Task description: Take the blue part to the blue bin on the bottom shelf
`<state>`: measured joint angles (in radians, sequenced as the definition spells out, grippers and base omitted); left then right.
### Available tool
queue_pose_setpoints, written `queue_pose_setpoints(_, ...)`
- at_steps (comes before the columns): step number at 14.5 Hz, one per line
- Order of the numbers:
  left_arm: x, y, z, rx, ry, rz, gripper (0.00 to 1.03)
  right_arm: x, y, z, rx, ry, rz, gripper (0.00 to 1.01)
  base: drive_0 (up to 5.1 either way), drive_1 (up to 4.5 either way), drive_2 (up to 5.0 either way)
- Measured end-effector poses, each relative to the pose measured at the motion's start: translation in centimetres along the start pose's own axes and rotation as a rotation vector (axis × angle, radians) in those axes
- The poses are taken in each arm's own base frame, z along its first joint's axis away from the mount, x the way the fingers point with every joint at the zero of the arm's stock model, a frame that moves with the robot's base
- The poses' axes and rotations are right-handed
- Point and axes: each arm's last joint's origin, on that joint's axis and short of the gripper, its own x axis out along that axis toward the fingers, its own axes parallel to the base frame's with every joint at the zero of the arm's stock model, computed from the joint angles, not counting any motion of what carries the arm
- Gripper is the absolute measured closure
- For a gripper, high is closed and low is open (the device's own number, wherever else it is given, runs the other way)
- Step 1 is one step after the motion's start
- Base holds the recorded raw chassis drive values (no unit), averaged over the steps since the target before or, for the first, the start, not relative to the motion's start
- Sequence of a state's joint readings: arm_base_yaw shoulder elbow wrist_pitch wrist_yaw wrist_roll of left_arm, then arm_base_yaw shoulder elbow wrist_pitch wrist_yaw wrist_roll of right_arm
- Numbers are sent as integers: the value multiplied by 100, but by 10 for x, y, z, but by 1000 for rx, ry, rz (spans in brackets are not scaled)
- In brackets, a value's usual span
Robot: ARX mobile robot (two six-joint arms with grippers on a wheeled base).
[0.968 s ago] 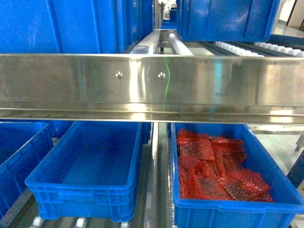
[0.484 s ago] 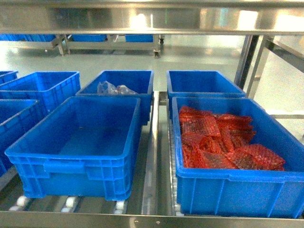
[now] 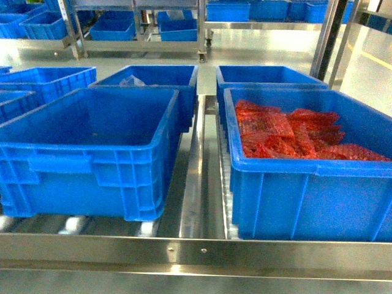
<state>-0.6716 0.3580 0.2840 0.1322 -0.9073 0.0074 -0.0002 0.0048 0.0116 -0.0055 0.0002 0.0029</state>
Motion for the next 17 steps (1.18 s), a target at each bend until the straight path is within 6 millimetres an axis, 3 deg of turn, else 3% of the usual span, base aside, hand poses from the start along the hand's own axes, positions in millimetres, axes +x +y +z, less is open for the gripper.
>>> queue_pose_setpoints(12,0,0,0,1,1,-1,59,0,0,0,0,0,0,3,0,0,0)
queue_pose_setpoints(17,0,0,0,0,0,-2,59,0,0,0,0,-1,0,3,0,406,-406)
